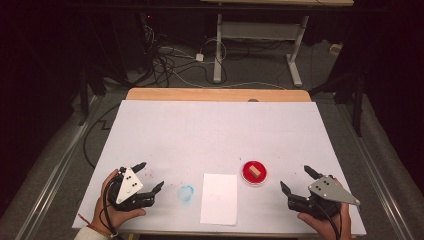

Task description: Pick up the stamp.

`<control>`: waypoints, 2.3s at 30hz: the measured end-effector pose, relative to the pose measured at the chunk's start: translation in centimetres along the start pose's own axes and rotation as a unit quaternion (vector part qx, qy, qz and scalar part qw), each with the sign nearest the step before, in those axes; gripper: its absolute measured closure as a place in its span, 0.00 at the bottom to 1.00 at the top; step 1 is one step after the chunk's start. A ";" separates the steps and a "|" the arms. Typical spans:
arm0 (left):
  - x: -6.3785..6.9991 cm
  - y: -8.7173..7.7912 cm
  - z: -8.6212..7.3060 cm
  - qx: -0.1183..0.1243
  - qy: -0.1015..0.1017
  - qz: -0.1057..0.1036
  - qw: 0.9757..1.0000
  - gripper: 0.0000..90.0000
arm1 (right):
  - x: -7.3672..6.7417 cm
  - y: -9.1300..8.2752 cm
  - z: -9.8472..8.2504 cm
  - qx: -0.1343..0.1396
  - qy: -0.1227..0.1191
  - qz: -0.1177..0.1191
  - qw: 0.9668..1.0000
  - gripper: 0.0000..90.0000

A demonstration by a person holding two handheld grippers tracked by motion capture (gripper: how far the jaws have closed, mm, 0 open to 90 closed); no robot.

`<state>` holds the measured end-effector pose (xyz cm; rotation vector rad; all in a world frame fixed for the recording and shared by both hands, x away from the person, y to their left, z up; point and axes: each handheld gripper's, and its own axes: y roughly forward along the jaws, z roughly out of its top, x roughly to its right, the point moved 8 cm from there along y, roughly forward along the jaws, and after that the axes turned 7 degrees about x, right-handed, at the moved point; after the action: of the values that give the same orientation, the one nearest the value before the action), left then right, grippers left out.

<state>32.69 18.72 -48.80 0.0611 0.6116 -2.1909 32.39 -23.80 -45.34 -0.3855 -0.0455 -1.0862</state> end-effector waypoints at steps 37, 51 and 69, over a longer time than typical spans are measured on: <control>-0.3 0.5 -1.3 -0.024 -0.005 -0.008 1.000 0.22 | -0.9 3.0 0.8 -0.108 -0.034 0.080 0.990 0.30; -0.3 0.7 -1.6 -0.032 -0.004 -0.010 0.999 0.22 | -2.4 6.0 1.6 -0.188 -0.051 0.119 0.974 0.41; -0.1 0.9 -2.0 -0.045 -0.004 -0.020 0.999 0.22 | -4.9 10.8 0.3 -0.299 -0.054 0.163 0.939 0.71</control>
<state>33.06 19.20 -50.91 -0.0076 0.7119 -2.1985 39.52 -15.15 -49.22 -0.9654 0.2514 -0.7295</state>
